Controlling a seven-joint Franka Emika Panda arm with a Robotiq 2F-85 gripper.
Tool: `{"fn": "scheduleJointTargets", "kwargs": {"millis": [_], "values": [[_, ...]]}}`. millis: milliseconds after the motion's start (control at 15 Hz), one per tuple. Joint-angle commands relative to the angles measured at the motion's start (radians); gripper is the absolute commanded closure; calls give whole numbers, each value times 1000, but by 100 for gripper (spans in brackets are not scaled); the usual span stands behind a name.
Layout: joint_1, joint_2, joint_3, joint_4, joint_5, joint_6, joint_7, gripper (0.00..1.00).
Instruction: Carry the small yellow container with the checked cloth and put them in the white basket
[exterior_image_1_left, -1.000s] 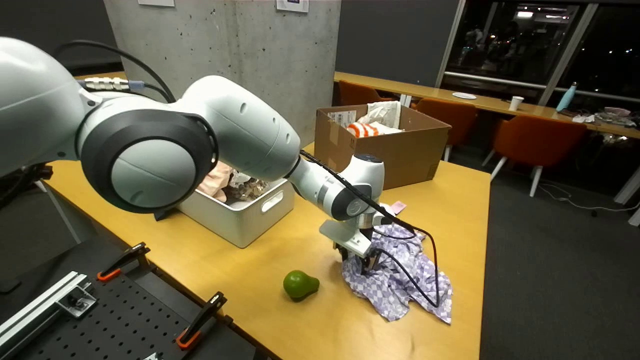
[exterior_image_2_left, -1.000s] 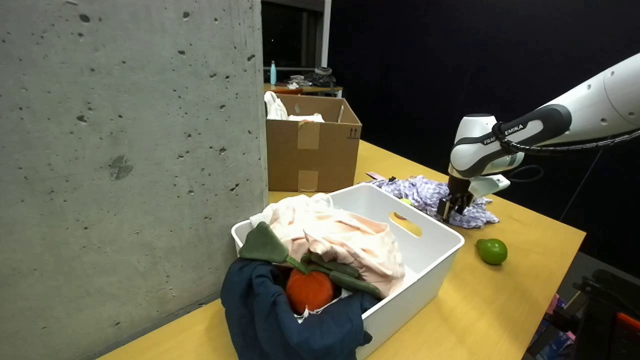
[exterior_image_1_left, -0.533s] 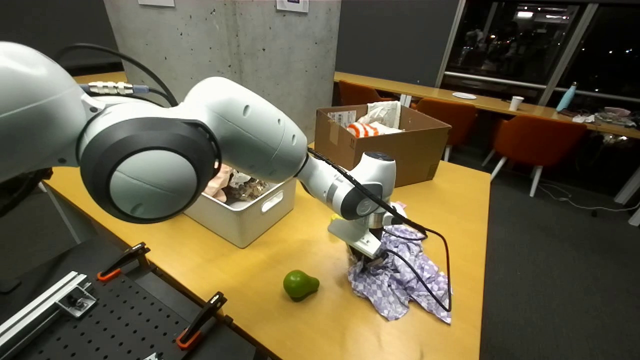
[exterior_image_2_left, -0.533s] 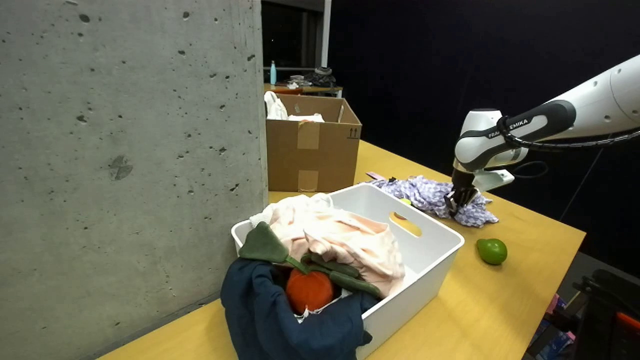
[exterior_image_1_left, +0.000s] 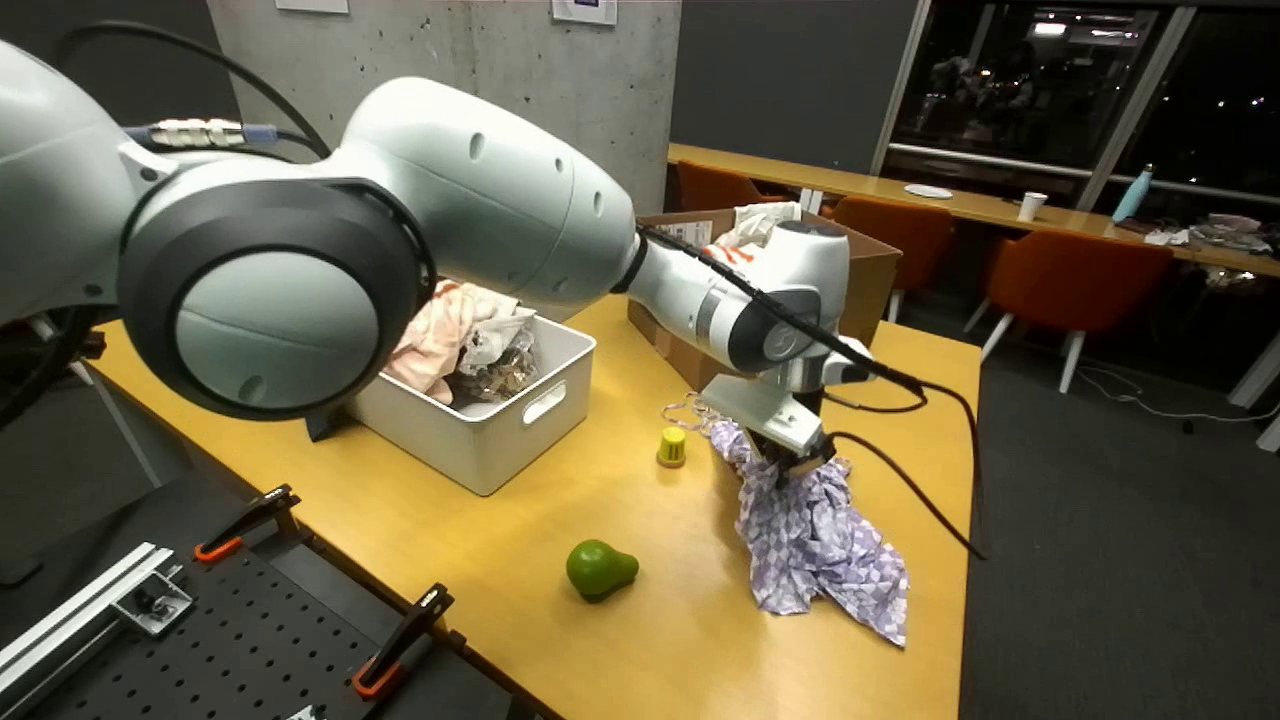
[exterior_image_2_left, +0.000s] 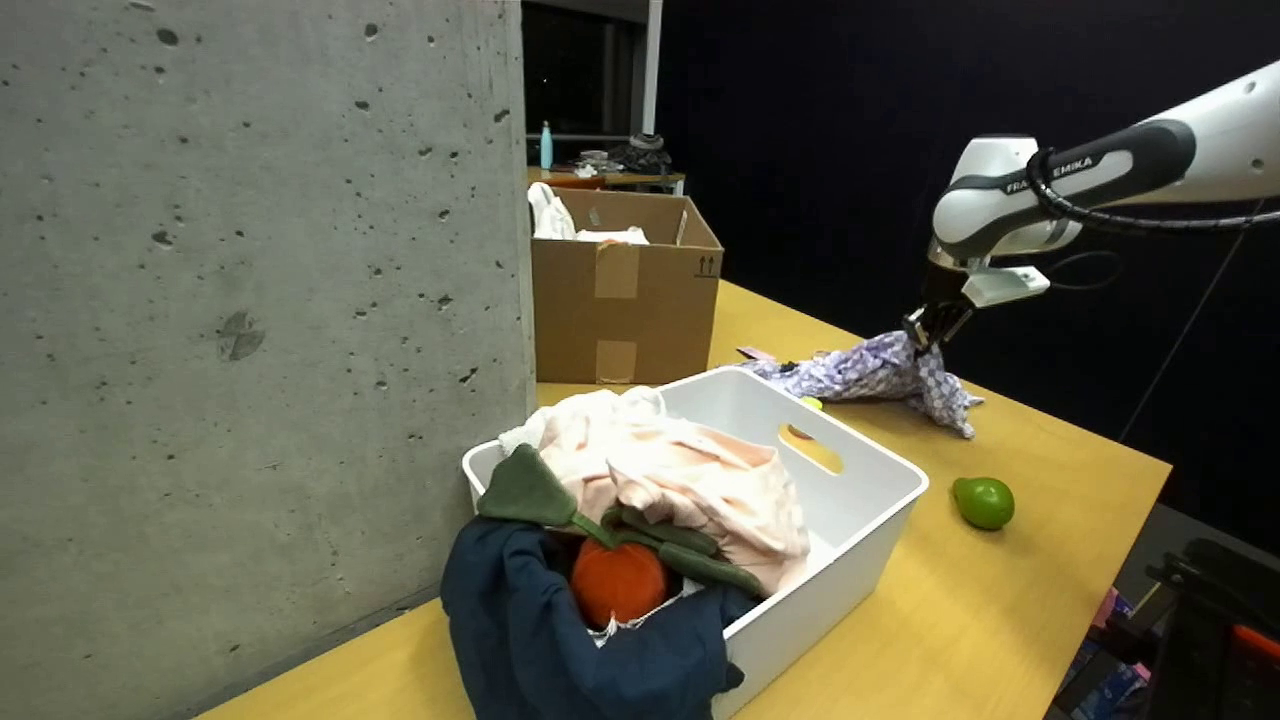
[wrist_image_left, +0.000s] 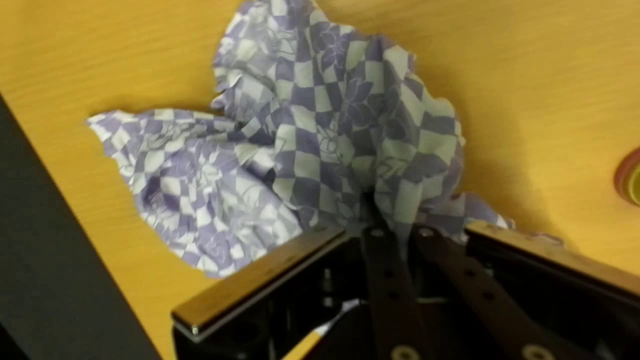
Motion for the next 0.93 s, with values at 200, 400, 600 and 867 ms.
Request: {"fn": "scheduleJointTargets", "kwargs": {"millis": [200, 400, 600, 867], "values": [[64, -203, 16, -52, -1, -127, 11, 99], [123, -290, 35, -113, -4, -199, -5, 99], [186, -358, 43, -169, -8, -255, -5, 99], [237, -396, 39, -200, -4, -308, -5, 57]]}}
